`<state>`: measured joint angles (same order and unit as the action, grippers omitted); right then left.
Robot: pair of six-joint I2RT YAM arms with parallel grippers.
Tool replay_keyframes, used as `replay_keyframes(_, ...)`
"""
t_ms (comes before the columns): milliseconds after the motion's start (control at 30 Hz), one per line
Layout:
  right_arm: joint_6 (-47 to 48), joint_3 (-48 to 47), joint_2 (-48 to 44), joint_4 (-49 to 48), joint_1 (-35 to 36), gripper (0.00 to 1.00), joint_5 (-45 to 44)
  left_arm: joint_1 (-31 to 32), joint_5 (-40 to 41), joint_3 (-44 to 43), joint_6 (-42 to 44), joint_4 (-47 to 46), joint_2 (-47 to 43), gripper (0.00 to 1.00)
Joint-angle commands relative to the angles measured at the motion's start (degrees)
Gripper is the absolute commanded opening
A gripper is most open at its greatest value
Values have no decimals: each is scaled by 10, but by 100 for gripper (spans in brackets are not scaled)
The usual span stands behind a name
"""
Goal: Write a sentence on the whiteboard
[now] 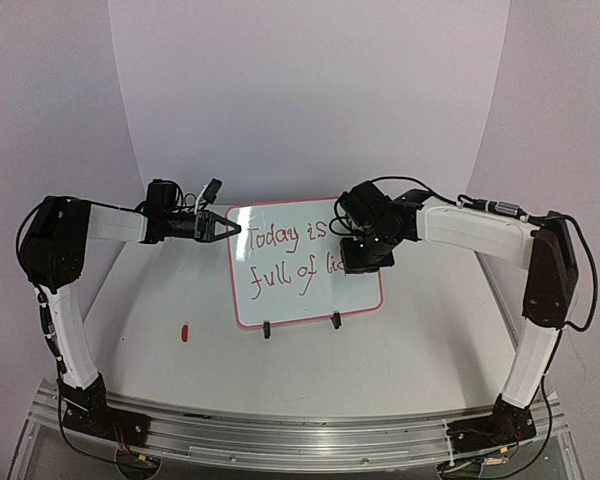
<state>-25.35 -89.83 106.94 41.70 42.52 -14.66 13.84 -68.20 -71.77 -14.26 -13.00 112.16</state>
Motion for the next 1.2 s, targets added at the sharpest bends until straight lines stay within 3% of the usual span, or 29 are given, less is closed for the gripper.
replay_keyframes(0, -12, 11, 8, -11, -4, 0, 3, 7, 78, 11, 67, 4, 13, 0)
replay_keyframes(1167, -9, -21, 24, -61, 4, 0, 46, 7, 81, 13, 71, 4, 10, 0)
